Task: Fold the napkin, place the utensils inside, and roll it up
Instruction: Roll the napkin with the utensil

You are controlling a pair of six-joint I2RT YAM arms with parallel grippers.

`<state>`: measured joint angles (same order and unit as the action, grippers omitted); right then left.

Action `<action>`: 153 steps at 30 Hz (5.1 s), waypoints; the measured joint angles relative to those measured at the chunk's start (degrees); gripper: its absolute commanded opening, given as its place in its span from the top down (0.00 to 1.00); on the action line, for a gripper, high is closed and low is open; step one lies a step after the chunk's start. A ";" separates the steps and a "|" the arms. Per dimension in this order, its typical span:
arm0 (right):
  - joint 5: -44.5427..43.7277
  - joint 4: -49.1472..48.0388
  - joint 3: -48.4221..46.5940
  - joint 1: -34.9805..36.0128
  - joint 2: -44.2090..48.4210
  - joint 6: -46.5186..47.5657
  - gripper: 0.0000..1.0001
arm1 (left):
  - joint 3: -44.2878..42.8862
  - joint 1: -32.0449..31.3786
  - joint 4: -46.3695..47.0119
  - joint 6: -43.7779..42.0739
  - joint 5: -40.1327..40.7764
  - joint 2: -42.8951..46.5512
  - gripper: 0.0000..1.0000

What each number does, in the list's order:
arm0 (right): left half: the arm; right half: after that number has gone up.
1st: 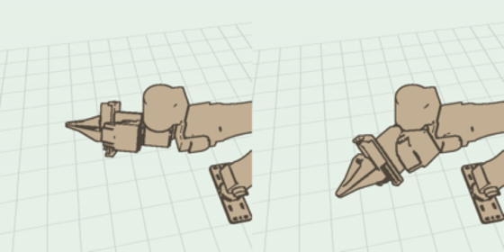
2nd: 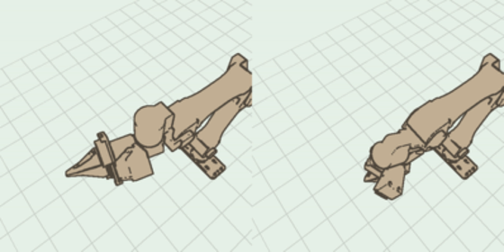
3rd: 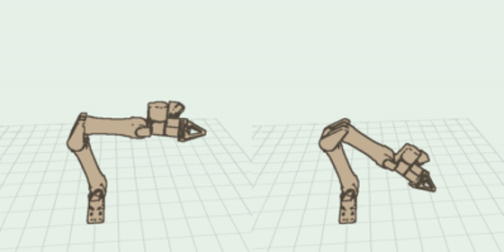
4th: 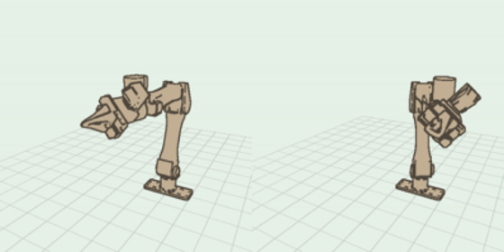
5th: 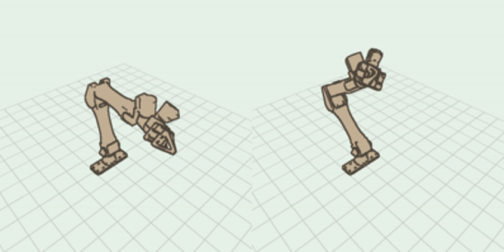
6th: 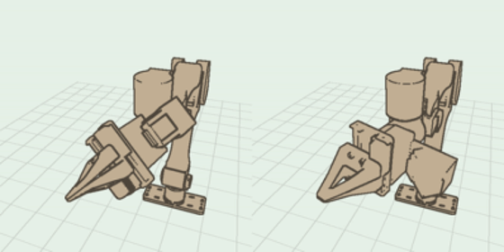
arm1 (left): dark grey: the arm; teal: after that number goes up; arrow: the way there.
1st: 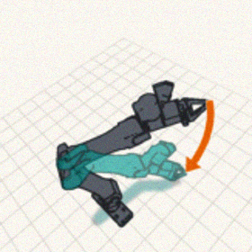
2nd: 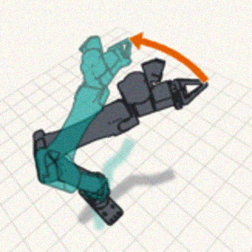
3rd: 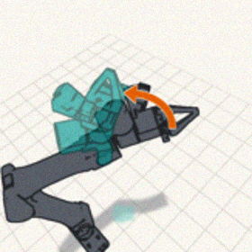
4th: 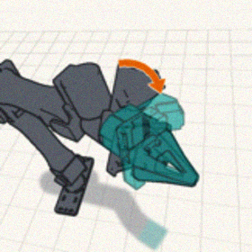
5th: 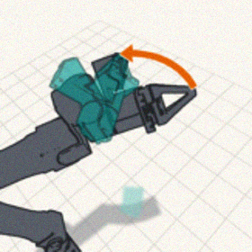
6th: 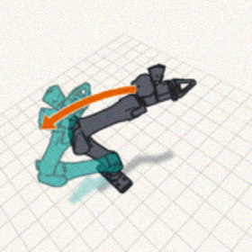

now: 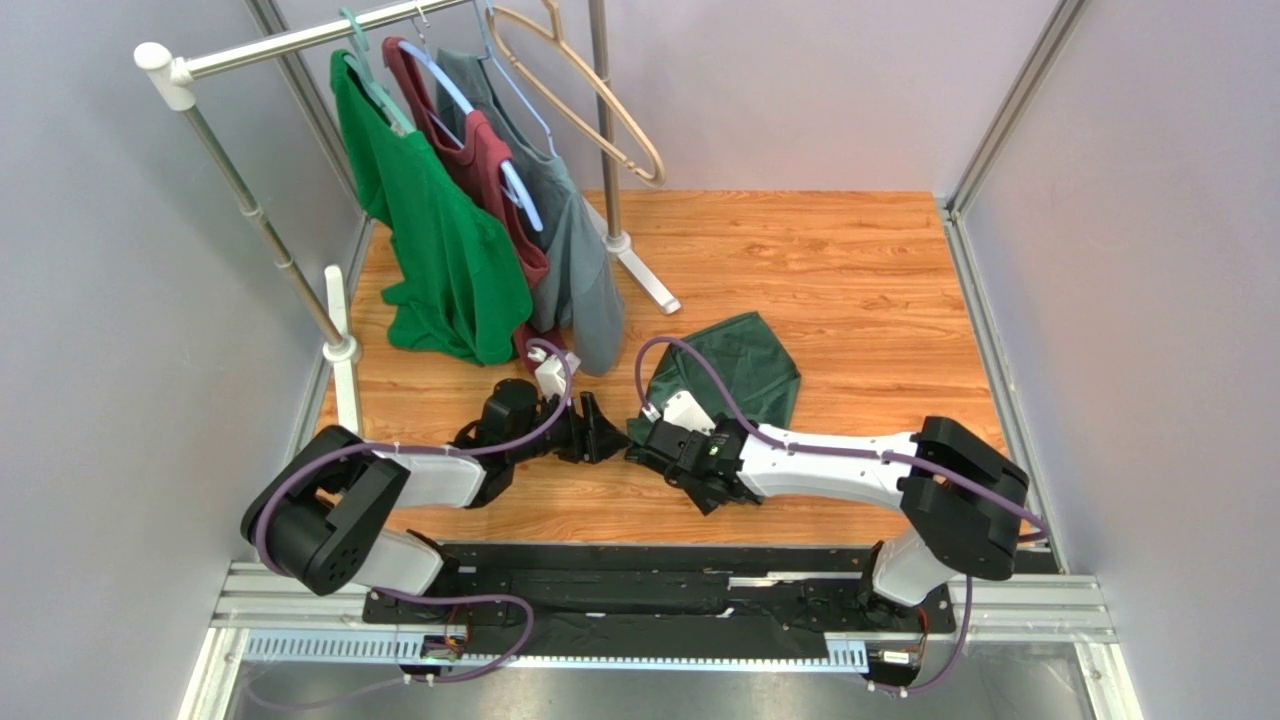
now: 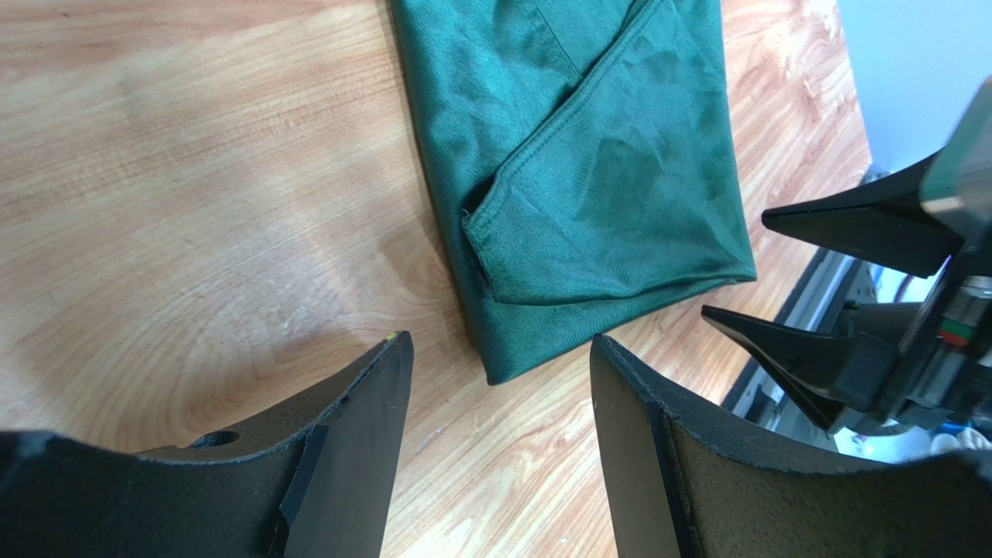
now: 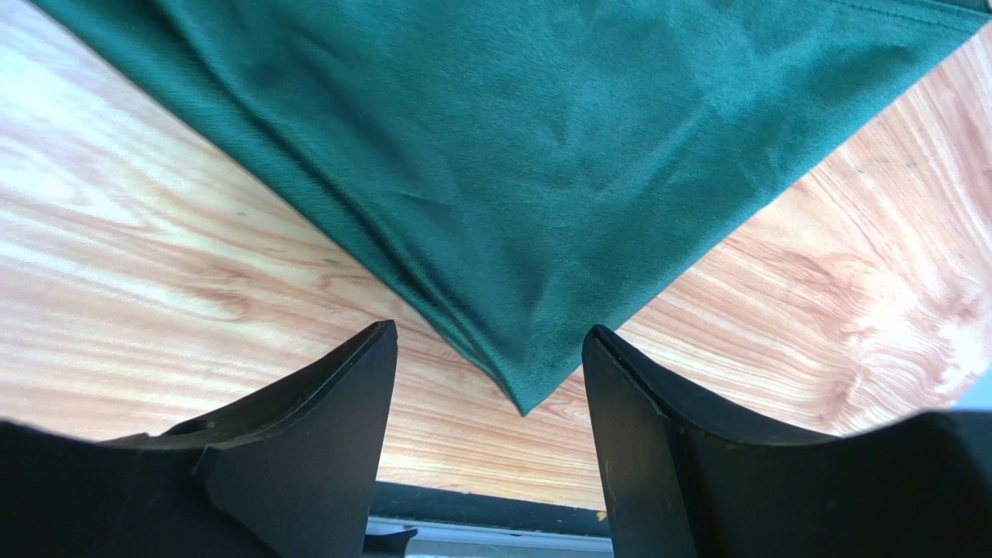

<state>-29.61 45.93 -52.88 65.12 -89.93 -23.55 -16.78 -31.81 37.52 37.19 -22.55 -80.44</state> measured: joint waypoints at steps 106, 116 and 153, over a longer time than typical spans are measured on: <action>42.71 -19.43 1.18 -19.98 -3.19 13.97 1.00 | -9.16 -4.55 -13.77 -5.03 10.99 0.81 0.30; 49.83 -19.43 1.20 -20.33 -3.21 14.45 1.00 | -6.97 -4.55 -9.40 -10.58 4.46 8.31 0.29; 40.96 -16.22 -1.18 -18.14 -4.07 13.05 0.61 | -13.40 -3.82 -17.18 -4.90 11.58 -0.87 0.29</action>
<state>11.35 29.71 -54.06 46.98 -94.00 -10.50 -30.17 -35.64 20.34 32.29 -10.96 -81.32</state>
